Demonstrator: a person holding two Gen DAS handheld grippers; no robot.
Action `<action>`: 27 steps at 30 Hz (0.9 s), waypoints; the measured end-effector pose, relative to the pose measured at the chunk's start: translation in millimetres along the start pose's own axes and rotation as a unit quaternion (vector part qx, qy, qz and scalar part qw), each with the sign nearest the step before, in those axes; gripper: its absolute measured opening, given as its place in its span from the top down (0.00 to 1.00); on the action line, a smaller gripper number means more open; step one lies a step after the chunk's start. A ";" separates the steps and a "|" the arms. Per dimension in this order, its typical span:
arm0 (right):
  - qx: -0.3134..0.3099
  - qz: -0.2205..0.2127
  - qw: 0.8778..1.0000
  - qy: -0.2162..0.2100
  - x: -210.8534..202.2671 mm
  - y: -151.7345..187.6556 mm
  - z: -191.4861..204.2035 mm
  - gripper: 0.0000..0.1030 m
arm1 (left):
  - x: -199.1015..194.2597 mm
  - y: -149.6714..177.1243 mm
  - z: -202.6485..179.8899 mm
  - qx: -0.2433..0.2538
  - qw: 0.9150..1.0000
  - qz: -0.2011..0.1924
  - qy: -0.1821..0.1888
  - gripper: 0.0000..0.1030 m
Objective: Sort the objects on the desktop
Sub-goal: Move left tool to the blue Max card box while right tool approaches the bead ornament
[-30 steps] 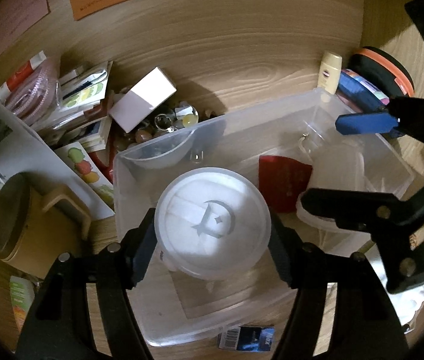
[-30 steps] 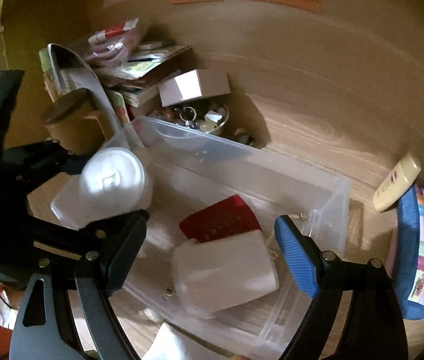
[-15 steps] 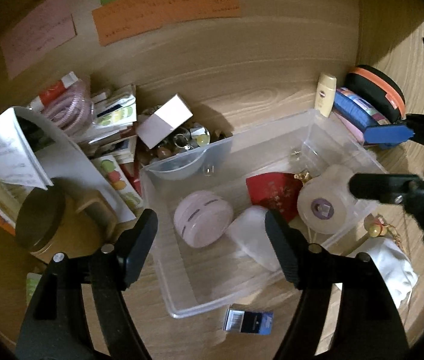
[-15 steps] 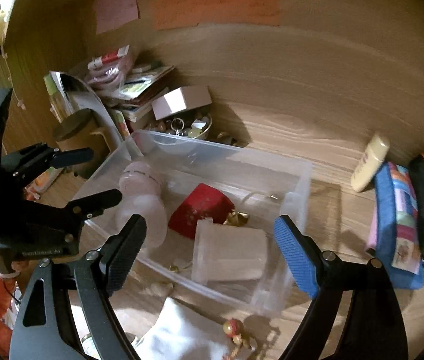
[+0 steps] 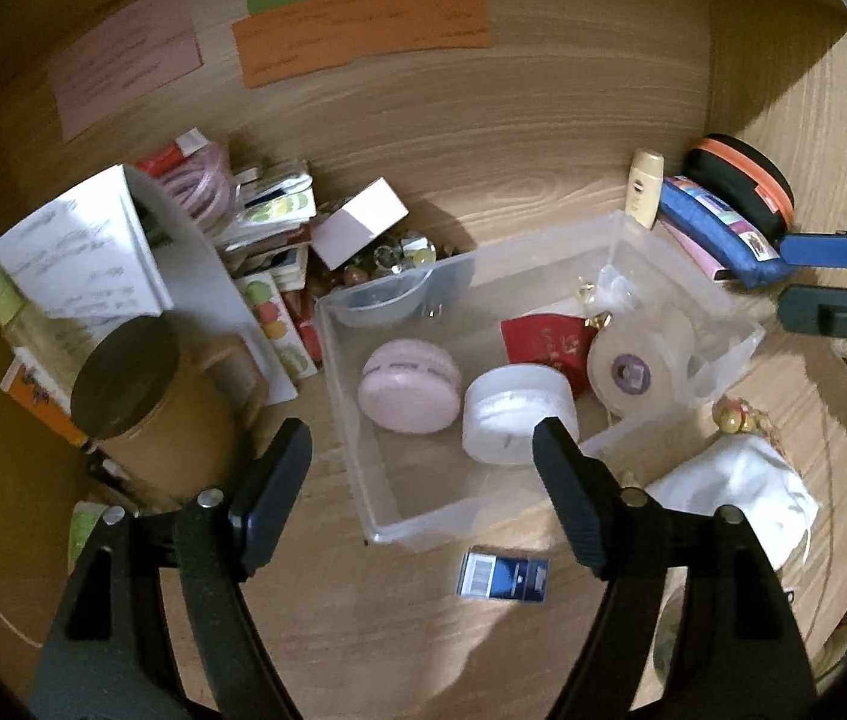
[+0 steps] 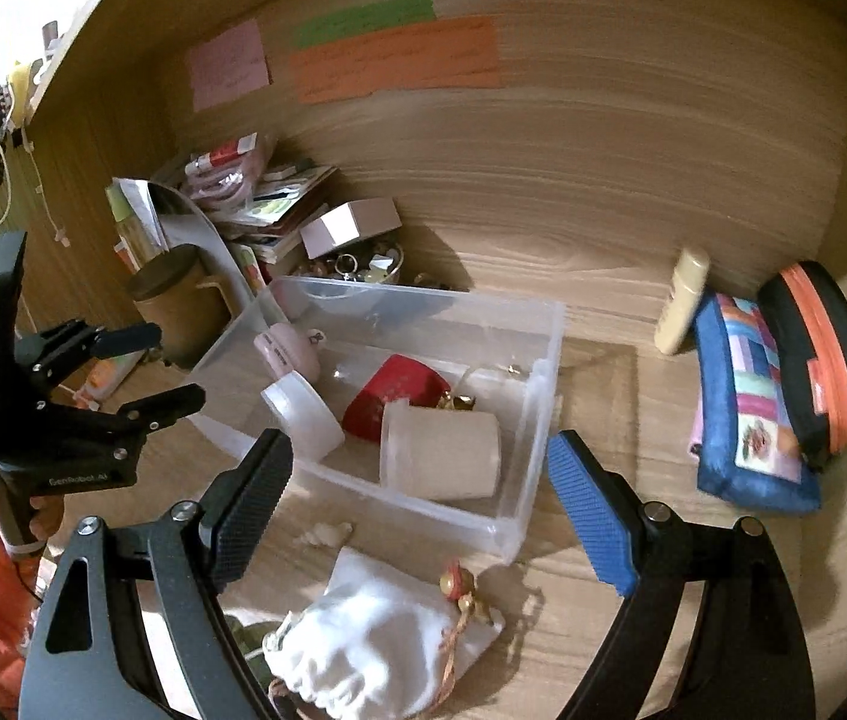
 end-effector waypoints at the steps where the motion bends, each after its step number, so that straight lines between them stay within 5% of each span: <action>1: 0.003 0.000 1.000 -0.001 -2.0 1.7 -1.8 0.17 | -1.9 2.2 0.4 -0.001 1.000 0.001 0.000 0.25; 23: 0.052 0.000 0.998 0.022 -20.1 55.1 -32.2 0.17 | 9.0 59.0 -7.6 -0.026 0.998 0.055 0.024 0.25; 27: 0.054 0.025 0.998 0.017 -1.2 63.7 -36.1 0.38 | 19.2 68.9 -9.3 -0.031 0.996 0.073 0.032 0.25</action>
Point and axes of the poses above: each gripper's, at about its wrist camera, not at the fingertips, and x roughly the way its jaws point, z to its left, y to its underside, the point moved 4 cm from there along x, roughly the way its jaws point, and after that the axes turned 8 degrees about y, right-handed, at the moved point
